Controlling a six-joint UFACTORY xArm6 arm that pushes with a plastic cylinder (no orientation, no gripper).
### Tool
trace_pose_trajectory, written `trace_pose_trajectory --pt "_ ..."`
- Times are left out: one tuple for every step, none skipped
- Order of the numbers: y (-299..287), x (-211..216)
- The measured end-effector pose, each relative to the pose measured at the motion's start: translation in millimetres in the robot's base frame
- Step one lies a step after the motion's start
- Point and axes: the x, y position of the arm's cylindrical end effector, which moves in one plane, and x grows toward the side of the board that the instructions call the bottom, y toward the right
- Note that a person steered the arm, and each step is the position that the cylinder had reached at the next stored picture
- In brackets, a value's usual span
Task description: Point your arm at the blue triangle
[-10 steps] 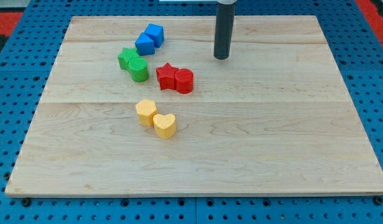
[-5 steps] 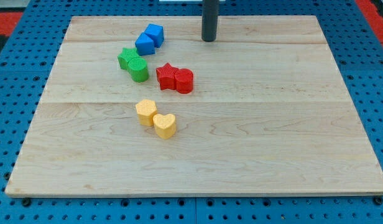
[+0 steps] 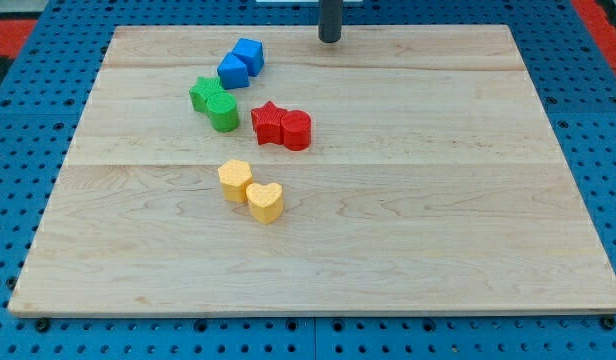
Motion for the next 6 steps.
trace_pose_trajectory --pt "0.0 -7.4" --pt "0.1 -15.8" --pt "-3.3 -15.8" --pt "-19.7 -14.6" --pt "-86.4 -14.2" --pt "-142.4 7.2"
